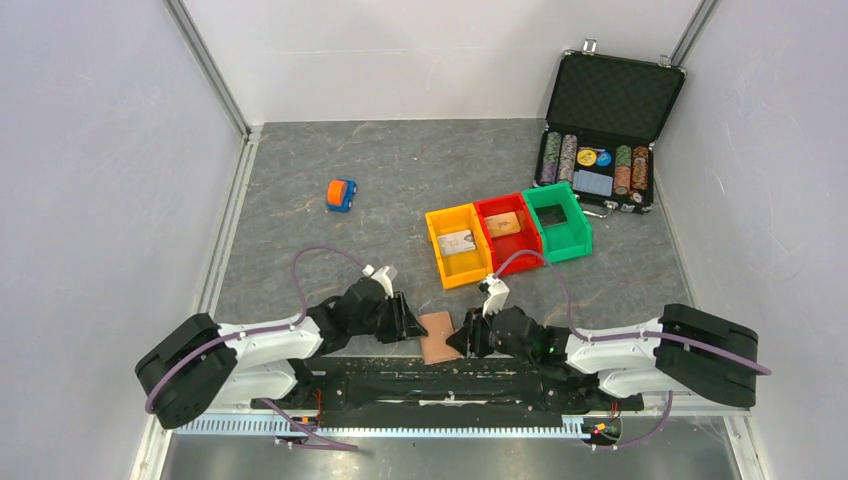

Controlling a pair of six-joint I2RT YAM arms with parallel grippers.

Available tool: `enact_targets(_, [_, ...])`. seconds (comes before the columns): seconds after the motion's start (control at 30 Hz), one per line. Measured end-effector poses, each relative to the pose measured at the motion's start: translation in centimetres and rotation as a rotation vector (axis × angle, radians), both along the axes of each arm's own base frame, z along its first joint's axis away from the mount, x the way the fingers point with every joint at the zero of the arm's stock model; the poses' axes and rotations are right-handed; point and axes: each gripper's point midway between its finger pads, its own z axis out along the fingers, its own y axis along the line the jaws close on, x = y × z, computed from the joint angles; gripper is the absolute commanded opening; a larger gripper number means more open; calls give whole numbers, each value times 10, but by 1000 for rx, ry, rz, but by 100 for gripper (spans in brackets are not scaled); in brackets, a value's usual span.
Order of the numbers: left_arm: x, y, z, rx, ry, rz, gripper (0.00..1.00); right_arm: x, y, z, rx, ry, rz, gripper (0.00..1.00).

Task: Take the credit cards out of the card holder
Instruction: Open the card holder at the center of the board.

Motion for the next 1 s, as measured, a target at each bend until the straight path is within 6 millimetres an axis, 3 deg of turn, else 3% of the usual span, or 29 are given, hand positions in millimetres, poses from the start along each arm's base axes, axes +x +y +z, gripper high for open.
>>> enact_targets(0.33, [-1,-2,-4,4,8,-9,41,1,7,4,45,22,22,32])
enact_targets(1.0, [2,-7,5,-26,-14,-12,64,5,17,27,109,-7,26,27])
